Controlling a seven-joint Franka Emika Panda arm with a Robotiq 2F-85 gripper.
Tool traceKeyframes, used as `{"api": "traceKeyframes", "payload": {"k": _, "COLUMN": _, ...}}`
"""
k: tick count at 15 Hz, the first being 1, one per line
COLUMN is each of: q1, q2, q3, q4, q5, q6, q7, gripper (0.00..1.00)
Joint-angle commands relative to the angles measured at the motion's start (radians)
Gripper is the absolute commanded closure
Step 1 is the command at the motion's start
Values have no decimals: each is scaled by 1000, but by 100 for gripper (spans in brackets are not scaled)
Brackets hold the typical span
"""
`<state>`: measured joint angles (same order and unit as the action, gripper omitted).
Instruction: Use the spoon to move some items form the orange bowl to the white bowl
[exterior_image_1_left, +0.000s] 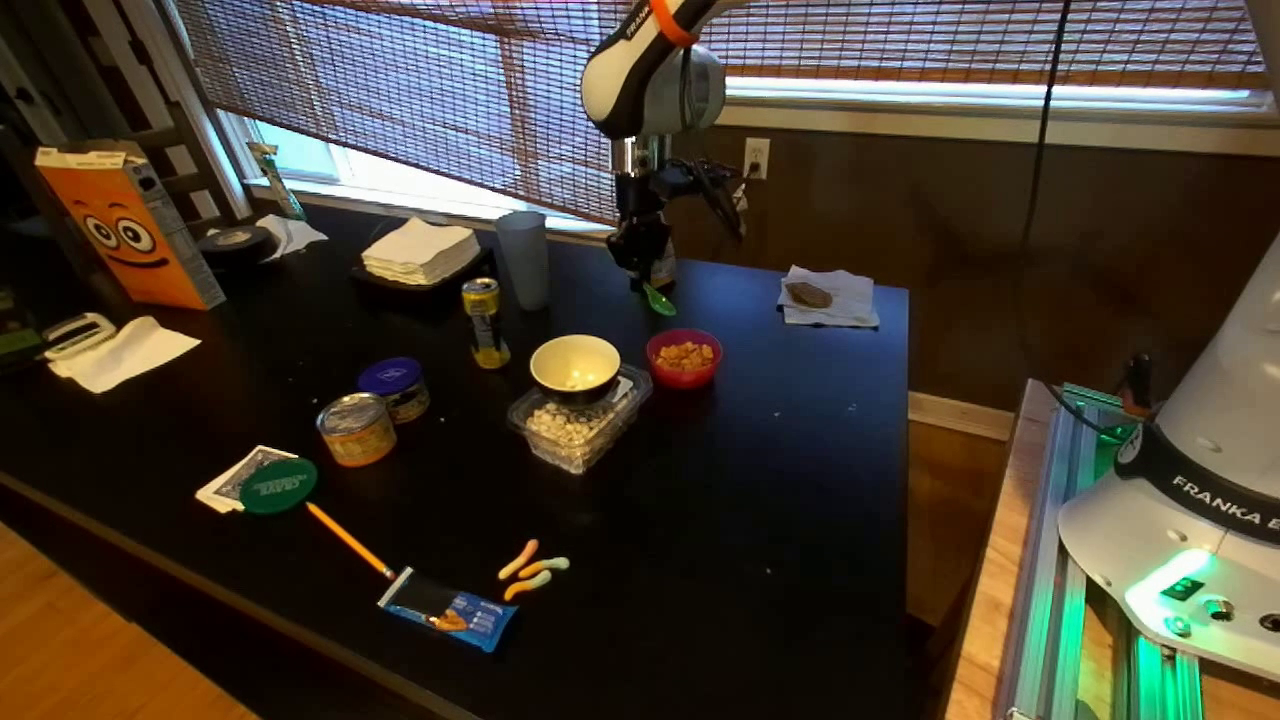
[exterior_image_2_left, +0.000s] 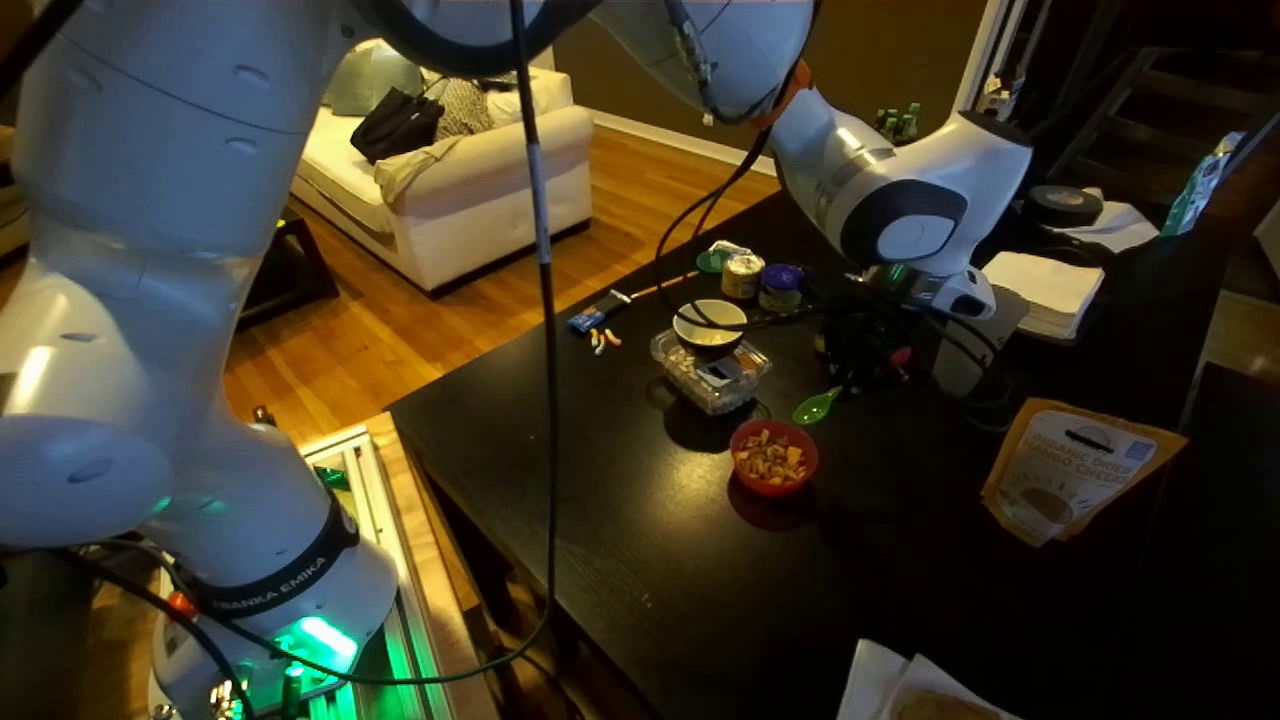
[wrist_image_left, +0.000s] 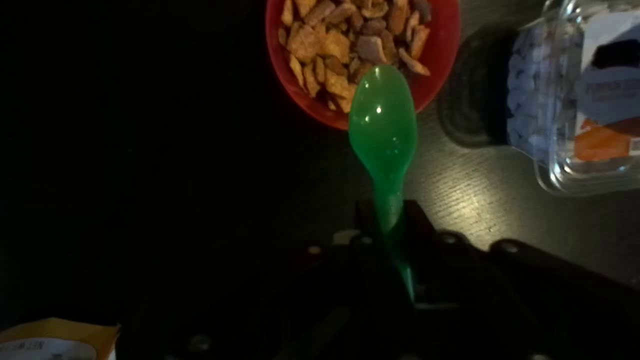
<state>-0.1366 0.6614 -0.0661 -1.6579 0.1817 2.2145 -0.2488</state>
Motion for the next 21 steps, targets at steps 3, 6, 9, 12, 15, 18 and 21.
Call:
{"api": "traceKeyframes", "payload": {"k": 3, "q1": 1, "q2": -5, "q3": 10, "q4": -65, "q5": -70, "q6": 8, "q7": 56, "gripper": 95}}
{"api": "traceKeyframes", "payload": {"k": 6, "q1": -7, "q2": 5, "q3": 21, "q4": -79, "q5": -56, "q6": 21, "q7": 47, "gripper": 95}}
{"api": "traceKeyframes", "payload": {"k": 9, "q1": -11, "q2": 8, "q3": 29, "q4": -90, "q5": -50, "q6": 23, "q7": 41, "gripper": 95}}
{"api": "traceKeyframes", "payload": {"k": 12, "q1": -13, "q2": 13, "q3": 34, "q4": -93, "q5": -47, "q6": 20, "q7": 39, "gripper": 95}}
{"api": "traceKeyframes", "payload": {"k": 15, "q1": -15, "q2": 24, "q3": 36, "q4": -95, "q5": -48, "q6": 43, "q7": 30, "gripper": 95}}
{"api": "traceKeyframes", "payload": {"k": 18, "q1": -18, "q2": 35, "q3": 41, "q4": -96, "q5": -50, "q6": 49, "q7": 19, "gripper": 94}}
{"api": "traceKeyframes", "payload": {"k": 21, "q1": -17, "q2": 33, "q3": 43, "q4": -100, "q5": -52, "q6": 55, "q7": 21, "gripper": 51}}
